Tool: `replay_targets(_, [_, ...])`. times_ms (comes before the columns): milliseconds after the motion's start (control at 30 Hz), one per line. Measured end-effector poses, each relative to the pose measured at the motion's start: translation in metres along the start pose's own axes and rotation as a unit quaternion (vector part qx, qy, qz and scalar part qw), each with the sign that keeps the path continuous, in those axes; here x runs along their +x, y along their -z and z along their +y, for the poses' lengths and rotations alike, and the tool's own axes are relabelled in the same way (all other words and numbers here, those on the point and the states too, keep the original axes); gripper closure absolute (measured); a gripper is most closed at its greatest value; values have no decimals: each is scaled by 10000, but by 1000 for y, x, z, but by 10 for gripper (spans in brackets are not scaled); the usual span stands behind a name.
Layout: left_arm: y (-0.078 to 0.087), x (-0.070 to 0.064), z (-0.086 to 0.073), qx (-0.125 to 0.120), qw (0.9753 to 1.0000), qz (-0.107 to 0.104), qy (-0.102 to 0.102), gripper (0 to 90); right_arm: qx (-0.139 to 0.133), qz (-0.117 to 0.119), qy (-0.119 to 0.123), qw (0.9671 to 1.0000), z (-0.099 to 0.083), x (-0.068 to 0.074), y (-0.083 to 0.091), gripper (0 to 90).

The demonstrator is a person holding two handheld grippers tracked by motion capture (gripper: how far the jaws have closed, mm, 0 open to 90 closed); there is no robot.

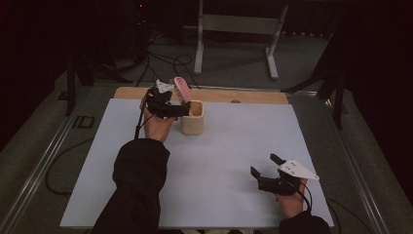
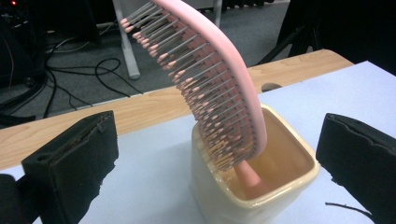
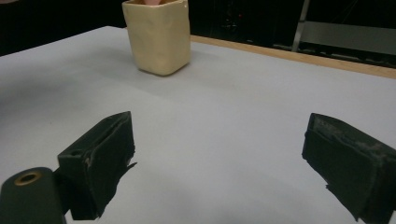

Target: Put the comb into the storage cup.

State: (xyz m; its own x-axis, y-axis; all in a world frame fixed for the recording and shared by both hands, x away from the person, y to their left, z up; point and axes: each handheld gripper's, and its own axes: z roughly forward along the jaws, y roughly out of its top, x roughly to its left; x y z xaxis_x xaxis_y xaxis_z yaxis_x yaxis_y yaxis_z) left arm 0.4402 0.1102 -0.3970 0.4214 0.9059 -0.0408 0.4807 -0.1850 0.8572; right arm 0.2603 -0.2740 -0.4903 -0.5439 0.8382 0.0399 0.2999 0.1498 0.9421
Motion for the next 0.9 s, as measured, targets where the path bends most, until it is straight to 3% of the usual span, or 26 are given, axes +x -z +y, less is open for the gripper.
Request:
replay_targets(167, [7, 2, -3, 53, 9998, -139, -97, 0, -7, 8, -6, 10000, 0, 0, 0, 88])
replay_targets(367, [14, 5, -6, -5, 9996, -257, -71, 0, -11, 11, -7, 10000, 0, 0, 0, 88])
replay_targets(667, [32, 8, -15, -37, 9990, -334, -296, 0, -14, 10, -7, 10000, 0, 0, 0, 88])
replay_targets(900, [55, 10, -25, -108, 9979, -378, -511, 0, -10, 18, 4, 10000, 0, 1, 0, 89])
